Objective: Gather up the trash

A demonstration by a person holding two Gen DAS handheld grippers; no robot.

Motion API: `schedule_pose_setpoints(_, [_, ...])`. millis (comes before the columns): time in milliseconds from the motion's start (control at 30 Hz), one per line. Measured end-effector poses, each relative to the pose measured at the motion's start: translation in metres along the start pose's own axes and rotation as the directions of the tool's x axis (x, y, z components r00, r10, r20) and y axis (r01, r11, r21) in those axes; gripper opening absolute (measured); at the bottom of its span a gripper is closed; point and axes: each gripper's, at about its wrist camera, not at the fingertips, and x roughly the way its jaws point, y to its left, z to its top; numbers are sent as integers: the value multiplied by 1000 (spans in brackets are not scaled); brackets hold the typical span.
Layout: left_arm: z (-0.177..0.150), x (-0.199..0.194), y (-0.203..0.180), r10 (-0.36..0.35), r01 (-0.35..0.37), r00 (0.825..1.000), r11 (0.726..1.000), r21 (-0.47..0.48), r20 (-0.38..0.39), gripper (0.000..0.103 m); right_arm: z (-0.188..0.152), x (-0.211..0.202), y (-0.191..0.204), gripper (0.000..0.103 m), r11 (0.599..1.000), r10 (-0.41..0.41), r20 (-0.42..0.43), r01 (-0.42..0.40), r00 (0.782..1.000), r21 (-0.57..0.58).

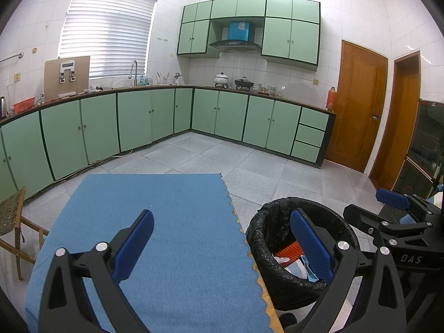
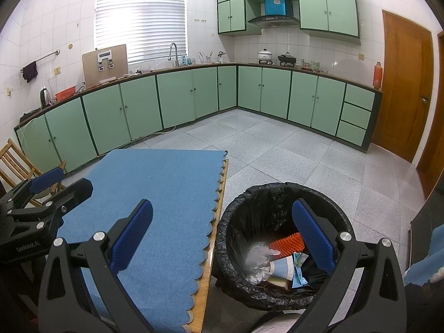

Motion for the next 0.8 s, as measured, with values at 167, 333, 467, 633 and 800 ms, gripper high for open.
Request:
schedule_pose_setpoints(167, [0,0,0,0,0,1000,1000,0,-1,97,0,0,0,98,1000,1,-1,-1,1000,0])
schedule_pose_setpoints(333, [0,0,2,2,-2,1000,1000,3,-2,97,1,0,0,98,1000,2,-2,-2,1000,1])
schedule_pose_setpoints(467, [0,0,1,2,-2,1000,1000,3,-1,97,1,1,0,98,1000,2,-2,-2,1000,0])
schedule_pose_setpoints(633, [0,2,1,3,-3,1000,1000,4,-6,97,0,4,0,98,1000,3,-8,-3,1000,0])
schedule_pose_setpoints(800, [0,4,2,4,-4,1000,1000,5,-9,97,0,6,-3,98,1000,4,-10,-4,1000,-1])
